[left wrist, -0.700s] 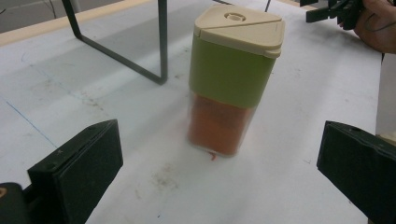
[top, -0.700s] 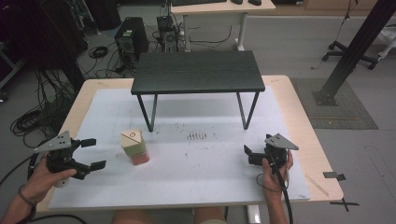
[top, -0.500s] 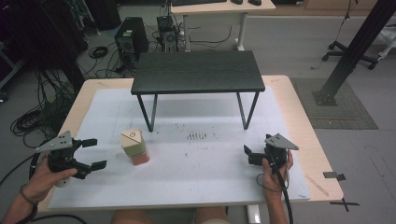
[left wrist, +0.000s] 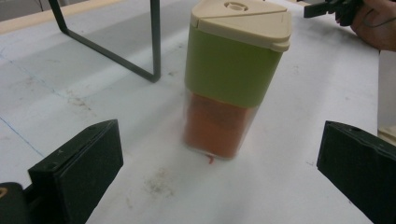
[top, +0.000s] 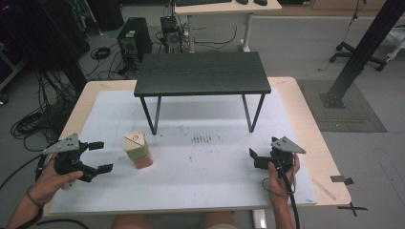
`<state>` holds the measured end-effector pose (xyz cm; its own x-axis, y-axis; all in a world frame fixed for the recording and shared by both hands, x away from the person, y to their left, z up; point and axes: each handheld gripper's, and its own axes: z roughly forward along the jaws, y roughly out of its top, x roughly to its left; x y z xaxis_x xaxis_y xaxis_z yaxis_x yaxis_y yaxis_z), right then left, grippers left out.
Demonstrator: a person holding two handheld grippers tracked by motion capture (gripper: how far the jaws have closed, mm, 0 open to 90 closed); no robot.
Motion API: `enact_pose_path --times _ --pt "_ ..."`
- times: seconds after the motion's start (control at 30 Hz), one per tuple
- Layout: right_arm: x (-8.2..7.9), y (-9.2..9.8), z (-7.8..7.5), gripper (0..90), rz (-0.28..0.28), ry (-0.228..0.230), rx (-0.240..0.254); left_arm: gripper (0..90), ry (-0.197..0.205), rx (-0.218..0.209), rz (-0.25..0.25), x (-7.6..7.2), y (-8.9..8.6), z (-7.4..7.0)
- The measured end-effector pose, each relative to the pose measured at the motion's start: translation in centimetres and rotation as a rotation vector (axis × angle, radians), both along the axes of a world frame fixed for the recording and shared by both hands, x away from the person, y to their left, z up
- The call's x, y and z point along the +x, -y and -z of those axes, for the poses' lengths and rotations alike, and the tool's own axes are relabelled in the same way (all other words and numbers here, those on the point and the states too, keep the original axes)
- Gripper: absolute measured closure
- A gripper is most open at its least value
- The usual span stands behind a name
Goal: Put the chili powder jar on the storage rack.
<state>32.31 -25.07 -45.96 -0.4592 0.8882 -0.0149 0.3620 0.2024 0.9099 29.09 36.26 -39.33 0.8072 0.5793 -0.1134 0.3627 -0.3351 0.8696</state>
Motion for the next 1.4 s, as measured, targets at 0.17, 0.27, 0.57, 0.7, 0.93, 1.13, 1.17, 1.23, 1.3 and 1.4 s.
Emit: enact_pose_path --times 0.17,0.27,0.57,0.7,0.93,1.13,1.17,1.23,1.3,1.4 --pt "0.0 0.0 0.0 1.3 -0.002 0.006 -0.002 0.7 -0.003 -0.001 0.007 0.1 0.4 0.3" --pt "-0.1 -0.1 -0.1 1.3 -0.004 0.007 -0.002 0.7 -0.007 0.007 0.012 0.3 0.6 0.5" --pt "-0.1 -0.1 -0.1 1.3 -0.007 0.011 -0.004 0.7 0.002 0.015 0.043 0.8 1.7 0.6" --pt "-0.1 0.0 -0.1 1.3 -0.007 0.012 -0.001 0.8 -0.002 0.019 0.047 1.1 2.2 0.9" --pt "-0.2 0.0 -0.1 1.3 -0.009 0.015 0.002 0.7 -0.008 0.013 0.056 1.7 2.9 1.5" --pt "-0.2 0.0 -0.1 1.2 -0.013 0.016 0.004 0.7 -0.017 0.016 0.068 2.4 3.5 1.7" --pt "-0.2 0.0 -0.1 1.3 -0.013 0.017 0.004 0.7 -0.015 0.017 0.070 2.5 3.6 1.7" --pt "-0.2 0.0 -0.2 1.2 -0.011 0.018 0.005 0.7 -0.018 0.017 0.072 2.6 3.7 1.7" --pt "-0.2 0.0 -0.2 1.3 -0.010 0.019 0.007 0.7 -0.019 0.018 0.078 2.8 4.1 1.8" --pt "-0.2 0.0 -0.1 1.3 -0.009 0.017 0.004 0.7 -0.017 0.017 0.087 3.0 4.4 1.7"
